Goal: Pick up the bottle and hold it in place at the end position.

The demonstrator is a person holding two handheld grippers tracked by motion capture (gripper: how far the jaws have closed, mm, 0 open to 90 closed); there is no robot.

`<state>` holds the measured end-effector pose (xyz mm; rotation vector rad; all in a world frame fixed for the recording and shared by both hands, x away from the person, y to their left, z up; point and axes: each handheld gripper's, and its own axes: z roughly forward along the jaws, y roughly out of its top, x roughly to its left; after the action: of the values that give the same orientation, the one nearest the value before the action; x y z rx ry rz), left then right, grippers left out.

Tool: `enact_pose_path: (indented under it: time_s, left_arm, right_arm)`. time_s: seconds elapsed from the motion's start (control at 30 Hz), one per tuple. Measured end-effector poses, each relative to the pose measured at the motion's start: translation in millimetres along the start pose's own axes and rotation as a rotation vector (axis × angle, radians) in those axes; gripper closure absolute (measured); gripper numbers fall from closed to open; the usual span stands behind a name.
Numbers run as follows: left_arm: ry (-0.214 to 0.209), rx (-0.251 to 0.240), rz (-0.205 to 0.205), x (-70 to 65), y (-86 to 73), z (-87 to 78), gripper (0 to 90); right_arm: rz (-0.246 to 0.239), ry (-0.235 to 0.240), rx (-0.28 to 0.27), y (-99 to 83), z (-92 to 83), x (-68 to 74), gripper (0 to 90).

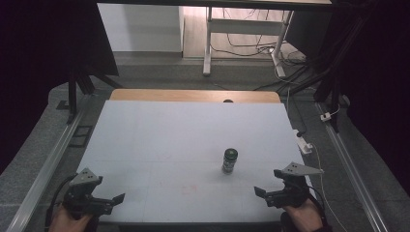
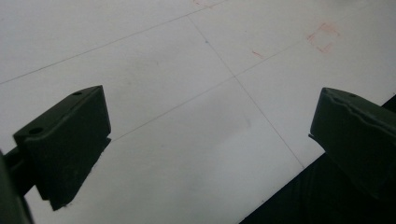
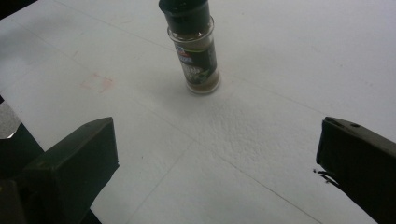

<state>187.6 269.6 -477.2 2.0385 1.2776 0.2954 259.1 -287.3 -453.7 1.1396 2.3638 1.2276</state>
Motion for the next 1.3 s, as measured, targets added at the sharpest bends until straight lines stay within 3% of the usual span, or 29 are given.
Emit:
enact_pose_path:
  time_s: [0.63, 0.93, 1.3]
  left_arm:
    - [0.005, 0.001, -0.003, 0.0, 0.1, 0.1, 0.0]
    - [0.005, 0.000, -0.004, 0.0, 0.0, 0.0, 0.0]
    - [0.001, 0.001, -0.006, 0.5, 0.0, 0.0, 0.0]
  right_arm:
    - [-0.020, 0.050, -0.032, 10.6, 11.9, 4.4, 0.0]
    - [-0.036, 0.072, -0.015, 15.4, 22.5, 6.7, 0.0]
    - [-0.072, 0.055, 0.022, 20.0, 41.5, 8.5, 0.0]
